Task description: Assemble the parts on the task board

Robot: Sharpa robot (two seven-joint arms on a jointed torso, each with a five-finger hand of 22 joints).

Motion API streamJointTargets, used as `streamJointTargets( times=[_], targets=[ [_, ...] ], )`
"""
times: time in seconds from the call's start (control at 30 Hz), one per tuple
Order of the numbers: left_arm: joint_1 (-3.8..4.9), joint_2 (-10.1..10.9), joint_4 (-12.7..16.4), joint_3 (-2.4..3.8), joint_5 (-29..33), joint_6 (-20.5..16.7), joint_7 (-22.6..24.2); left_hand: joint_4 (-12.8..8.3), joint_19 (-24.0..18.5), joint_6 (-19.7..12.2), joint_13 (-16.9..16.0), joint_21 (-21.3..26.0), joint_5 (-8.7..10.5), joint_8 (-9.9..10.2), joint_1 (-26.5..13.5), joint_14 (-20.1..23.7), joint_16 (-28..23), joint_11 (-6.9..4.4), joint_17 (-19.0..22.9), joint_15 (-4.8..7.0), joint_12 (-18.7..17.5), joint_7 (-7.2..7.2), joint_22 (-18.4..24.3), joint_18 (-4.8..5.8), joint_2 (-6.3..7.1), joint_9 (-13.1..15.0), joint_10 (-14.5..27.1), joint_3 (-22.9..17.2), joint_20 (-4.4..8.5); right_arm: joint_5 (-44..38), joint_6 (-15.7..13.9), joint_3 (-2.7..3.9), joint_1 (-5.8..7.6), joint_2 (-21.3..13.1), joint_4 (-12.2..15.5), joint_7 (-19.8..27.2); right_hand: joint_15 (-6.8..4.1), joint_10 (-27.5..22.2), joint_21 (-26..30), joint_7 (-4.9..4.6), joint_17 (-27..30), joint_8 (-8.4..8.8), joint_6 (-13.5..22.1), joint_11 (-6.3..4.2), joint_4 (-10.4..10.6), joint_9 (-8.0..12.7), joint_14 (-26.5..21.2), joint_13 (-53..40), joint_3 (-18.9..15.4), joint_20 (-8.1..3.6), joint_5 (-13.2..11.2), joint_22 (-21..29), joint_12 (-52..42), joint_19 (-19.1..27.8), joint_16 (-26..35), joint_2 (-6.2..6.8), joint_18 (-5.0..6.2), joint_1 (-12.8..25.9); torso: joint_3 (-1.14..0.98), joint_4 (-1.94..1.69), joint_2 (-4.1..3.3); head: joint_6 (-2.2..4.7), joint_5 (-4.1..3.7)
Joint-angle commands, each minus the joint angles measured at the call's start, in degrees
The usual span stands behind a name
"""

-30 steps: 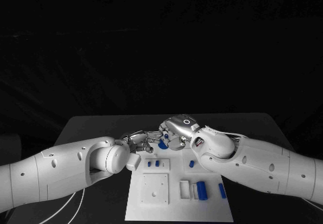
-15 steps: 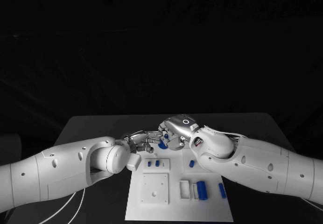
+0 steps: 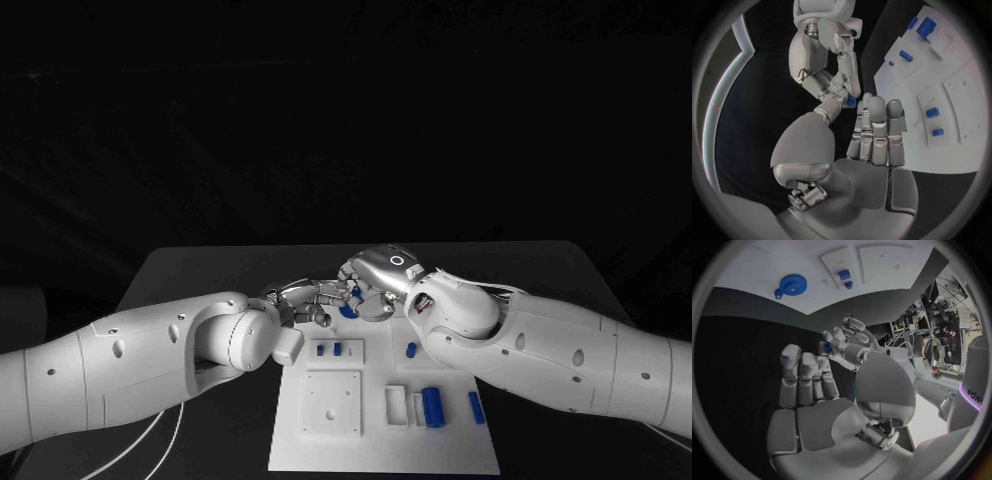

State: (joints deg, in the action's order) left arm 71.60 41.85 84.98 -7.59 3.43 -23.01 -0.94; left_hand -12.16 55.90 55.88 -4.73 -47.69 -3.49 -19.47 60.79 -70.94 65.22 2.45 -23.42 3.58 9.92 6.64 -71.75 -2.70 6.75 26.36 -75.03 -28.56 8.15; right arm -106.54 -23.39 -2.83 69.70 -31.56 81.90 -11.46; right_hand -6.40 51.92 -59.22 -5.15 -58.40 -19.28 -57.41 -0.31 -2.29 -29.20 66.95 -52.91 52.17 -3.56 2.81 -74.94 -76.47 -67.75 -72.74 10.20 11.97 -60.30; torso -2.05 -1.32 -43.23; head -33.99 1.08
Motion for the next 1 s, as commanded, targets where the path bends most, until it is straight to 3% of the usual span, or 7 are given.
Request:
streamJointTargets(
  times=[0.03, 0.13, 0.3, 0.33, 0.77, 0.87, 1.0],
  targets=[
    [0.02, -0.1, 0.1, 0.03, 0.6, 0.4, 1.7, -0.1, 0.1, 0.5, -0.1, 0.2, -0.58, -0.4, 0.4, 0.1, -0.3, -0.1, -0.1, 0.5, -0.2, -0.16, -0.1, -2.07, -1.36, -0.1, -0.5, -0.7, 1.21, -0.7, 0.7, 0.03, -0.01, 0.0, 0.1, 0.4, -0.1, 0.4, -0.1, -0.57, 0.1, -0.19, -1.1, -0.16, 0.4, -0.1, 0.3, 0.1, 0.0, -0.08, 0.0, -0.6, -0.1, -0.1, 0.2, 0.06, 3.03, -0.5, 0.0, 0.01, -0.01, -0.02, 0.08],
    [0.02, -0.1, 0.0, 0.03, 0.6, 0.3, 2.0, -0.5, -0.1, 0.8, -0.1, 0.3, -0.04, -0.3, 1.2, 0.3, -0.5, -0.1, -0.3, 0.51, -0.5, -0.22, -0.3, -1.8, -2.29, -0.3, -0.8, -1.9, 1.21, -0.6, 0.8, 0.02, -0.01, 0.0, 0.2, 0.4, -0.1, 0.4, -0.1, -0.57, 0.1, -0.19, -1.1, -0.16, 0.4, -0.1, 0.3, 0.1, 0.0, -0.08, 0.0, -0.6, -0.1, -0.1, 0.2, 0.07, 3.03, -0.5, -0.03, 0.01, 0.0, -0.06, 0.08],
    [0.02, -0.1, 0.0, 0.03, 0.7, 0.3, 2.3, -0.4, -0.1, 1.0, -0.2, 0.3, 0.13, -0.3, 1.5, 0.3, -0.6, -0.13, -0.3, 0.53, -0.6, -0.28, -0.4, -1.72, -2.58, -0.4, -1.0, -2.7, 1.26, -0.4, 0.8, 0.02, -0.01, 0.1, 0.3, 0.4, -0.1, 0.4, -0.1, -0.57, 0.1, -0.19, -1.1, -0.16, 0.4, -0.1, 0.3, 0.1, 0.0, -0.08, 0.0, -0.6, -0.1, -0.1, 0.2, 0.08, 3.03, -0.5, -0.03, 0.01, 0.01, -0.07, 0.09],
    [0.02, -0.1, 0.0, 0.03, 0.7, 0.3, 2.4, -0.3, -0.2, 1.5, -0.3, 0.4, 0.22, -0.6, 2.1, 0.3, -0.7, -0.26, -0.4, 0.67, -0.5, -0.54, -0.4, -1.64, -3.39, -0.3, -1.5, -3.8, 1.28, -0.4, 0.8, 0.02, -0.01, 0.1, 0.3, 0.4, -0.1, 0.4, -0.1, -0.57, 0.1, -0.19, -1.1, -0.16, 0.5, -0.1, 0.3, 0.1, 0.0, -0.08, 0.0, -0.6, -0.1, -0.1, 0.2, 0.09, 3.03, -0.5, -0.03, 0.01, 0.01, -0.07, 0.09],
    [0.02, 0.0, -0.1, 0.03, 0.7, 0.5, 2.5, 0.6, -0.2, 2.3, -0.5, 0.3, 0.48, -0.9, 2.5, 0.2, -0.9, -0.46, -0.9, 0.83, -0.7, -0.82, -0.9, -1.26, -3.91, -0.3, -2.5, -6.9, 1.49, 0.1, 0.6, 0.02, -0.01, 0.0, 0.2, 0.5, -0.09, 0.4, -0.1, -0.6, 0.1, -0.12, -1.0, -0.14, 0.6, 0.0, 0.2, 0.1, 0.0, -0.06, 0.0, -0.6, -0.1, -0.1, 0.3, 0.35, 3.03, -0.6, -0.02, 0.01, 0.0, -0.08, 0.18],
    [0.02, 0.0, -0.1, 0.03, 0.7, 0.6, 2.5, 0.7, -0.2, 2.4, -0.5, 0.3, 0.48, -0.9, 2.4, 0.2, -0.9, -0.49, -0.9, 0.85, -0.7, -0.86, -0.9, -1.24, -4.06, -0.3, -2.6, -7.0, 1.51, 0.8, 0.3, 0.02, 0.0, -0.1, 0.1, 0.6, 0.01, 0.2, 0.1, -0.74, 0.2, 0.15, -0.5, -0.02, 0.6, 0.1, 0.1, 0.1, 0.0, -0.08, 0.0, -0.5, 0.1, 0.0, 0.4, 1.06, 3.03, -0.8, -0.02, 0.04, -0.01, -0.12, 0.25],
    [0.02, 0.0, -0.1, 0.03, 0.7, 0.8, 2.5, 0.6, -0.2, 2.5, -0.6, 0.4, 0.48, -1.0, 2.5, 0.2, -0.9, -0.53, -0.9, 0.89, -0.7, -0.91, -1.0, -1.21, -4.13, -0.2, -2.8, -7.2, 1.54, 1.3, -0.2, 0.02, 0.0, -0.1, -0.1, 0.3, 0.72, -0.4, 0.5, -1.62, 0.3, 1.6, 2.0, 0.76, 0.7, 0.8, -0.3, 0.2, -0.2, -0.09, 0.0, -0.4, 0.5, 0.4, 0.8, 4.27, 3.03, -1.0, 0.0, 0.04, 0.01, -0.09, 0.23]
  ],
)
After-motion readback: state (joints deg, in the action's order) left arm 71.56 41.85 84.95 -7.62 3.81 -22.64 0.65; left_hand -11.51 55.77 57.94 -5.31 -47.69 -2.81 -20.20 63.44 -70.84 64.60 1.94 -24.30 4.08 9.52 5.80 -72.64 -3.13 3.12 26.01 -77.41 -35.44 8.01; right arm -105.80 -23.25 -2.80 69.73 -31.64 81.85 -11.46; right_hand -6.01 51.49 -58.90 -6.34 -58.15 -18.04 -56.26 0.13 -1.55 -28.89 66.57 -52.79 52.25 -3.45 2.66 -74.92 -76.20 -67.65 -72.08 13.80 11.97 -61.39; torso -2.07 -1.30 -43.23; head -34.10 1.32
